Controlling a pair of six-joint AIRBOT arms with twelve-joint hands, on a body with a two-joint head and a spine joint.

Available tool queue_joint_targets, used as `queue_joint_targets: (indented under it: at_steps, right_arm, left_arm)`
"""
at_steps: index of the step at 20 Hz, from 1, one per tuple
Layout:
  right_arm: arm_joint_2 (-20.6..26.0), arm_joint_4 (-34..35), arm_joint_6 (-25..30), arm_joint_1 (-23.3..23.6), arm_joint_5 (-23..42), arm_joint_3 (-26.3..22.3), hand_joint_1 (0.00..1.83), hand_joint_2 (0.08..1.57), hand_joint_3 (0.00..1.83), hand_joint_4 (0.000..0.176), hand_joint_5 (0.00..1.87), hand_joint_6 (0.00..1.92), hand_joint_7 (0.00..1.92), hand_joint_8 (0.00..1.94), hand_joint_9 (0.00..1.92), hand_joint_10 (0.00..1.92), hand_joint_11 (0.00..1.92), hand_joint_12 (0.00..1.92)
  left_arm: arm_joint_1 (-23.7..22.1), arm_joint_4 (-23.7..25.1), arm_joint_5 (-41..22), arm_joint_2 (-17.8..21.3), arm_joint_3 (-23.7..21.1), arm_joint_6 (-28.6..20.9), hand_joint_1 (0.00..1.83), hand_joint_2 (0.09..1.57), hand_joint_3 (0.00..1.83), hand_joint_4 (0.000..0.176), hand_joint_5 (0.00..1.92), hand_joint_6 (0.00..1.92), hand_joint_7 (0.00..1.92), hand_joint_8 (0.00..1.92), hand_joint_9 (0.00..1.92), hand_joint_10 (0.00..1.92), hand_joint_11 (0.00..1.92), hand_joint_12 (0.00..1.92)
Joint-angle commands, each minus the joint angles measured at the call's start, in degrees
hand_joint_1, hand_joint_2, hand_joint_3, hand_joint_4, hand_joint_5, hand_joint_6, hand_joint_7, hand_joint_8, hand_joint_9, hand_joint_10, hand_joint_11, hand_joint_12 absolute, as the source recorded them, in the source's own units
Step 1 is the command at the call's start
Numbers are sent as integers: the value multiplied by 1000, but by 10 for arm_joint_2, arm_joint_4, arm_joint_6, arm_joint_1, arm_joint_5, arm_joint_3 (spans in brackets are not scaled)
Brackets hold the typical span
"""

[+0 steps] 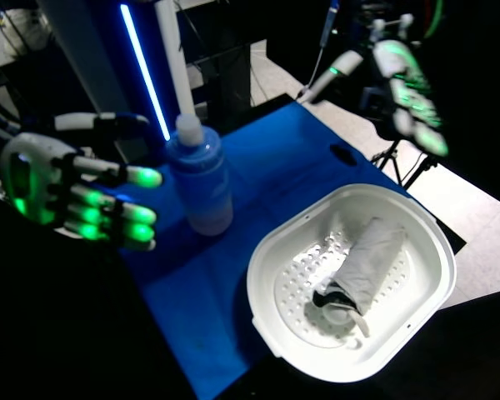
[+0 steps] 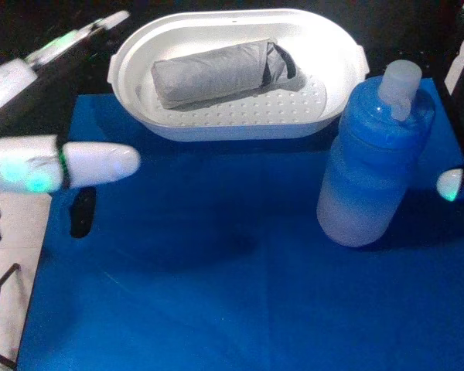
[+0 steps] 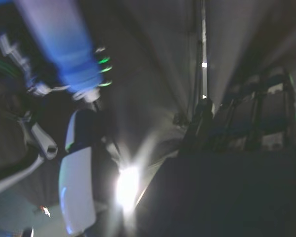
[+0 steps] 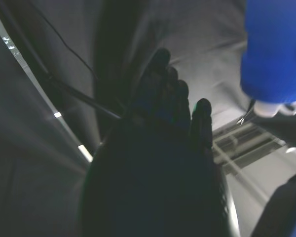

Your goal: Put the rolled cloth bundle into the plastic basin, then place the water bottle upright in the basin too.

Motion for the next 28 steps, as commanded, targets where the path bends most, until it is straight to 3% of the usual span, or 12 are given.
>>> queue_joint_targets:
  at_steps: [1,10,15,17,19,21,22,23,24,25,26,28]
  right_arm:
    - [-6,-13,6,11,68,2,796,803,1,176,0,0,1,0,75,2,52,232]
    - [-81,-22,40,62,66,43,877,835,0,176,52,9,83,7,104,1,65,377]
    - [-120,-17,57,89,48,74,907,918,2,170,282,6,335,7,339,8,146,529]
    - [-124,-18,60,107,27,82,950,948,6,134,345,6,409,9,392,7,203,502]
    - [-131,-19,60,107,20,85,992,999,8,122,419,14,482,12,447,13,255,547]
    - [-134,-19,60,107,14,87,1094,1080,6,27,566,15,641,20,670,45,435,761]
    - [-135,-19,60,107,9,88,1119,1102,9,9,601,24,700,40,757,78,507,790]
    - [-135,-19,60,107,5,89,1265,1210,0,0,681,19,762,1075,902,156,653,912]
    - [-134,-20,60,107,2,91,1307,1213,0,0,755,12,770,1331,831,538,610,1187]
    - [-133,-20,60,107,2,91,1218,1225,0,0,656,1082,871,1275,870,704,699,1249]
    - [-131,-20,60,107,1,91,1208,1220,0,0,676,1266,899,1295,955,913,903,1299]
    - [-128,-24,60,107,0,92,1228,1180,0,0,782,1115,952,1231,1054,914,1022,1267]
  left_arm:
    - [8,-34,-137,3,-5,-3,531,782,0,176,0,0,0,0,0,0,0,0]
    - [94,-97,-232,-17,-52,-19,564,855,10,176,0,0,0,0,0,0,0,0]
    - [108,-106,-239,-22,-57,-26,641,837,0,176,0,0,0,0,0,0,0,0]
    - [111,-107,-241,-25,-57,-28,644,828,0,176,0,0,0,0,0,0,0,0]
    - [113,-109,-243,-27,-57,-29,641,818,0,176,0,0,0,0,0,0,0,0]
    - [114,-109,-241,-28,-57,-31,612,820,0,176,0,0,0,0,0,0,0,0]
    - [115,-109,-241,-28,-57,-32,614,821,0,176,0,0,0,0,0,0,0,0]
    - [116,-109,-241,-29,-57,-33,630,814,0,176,0,0,0,0,0,0,0,0]
    - [118,-110,-242,-30,-58,-34,631,815,0,176,0,0,0,0,0,0,0,0]
    - [119,-111,-241,-30,-58,-35,637,813,0,176,0,0,0,0,0,0,0,0]
    - [119,-111,-241,-31,-58,-35,651,816,0,176,0,0,0,0,0,0,0,0]
    - [120,-112,-241,-32,-58,-36,648,814,0,176,0,0,0,0,0,0,0,0]
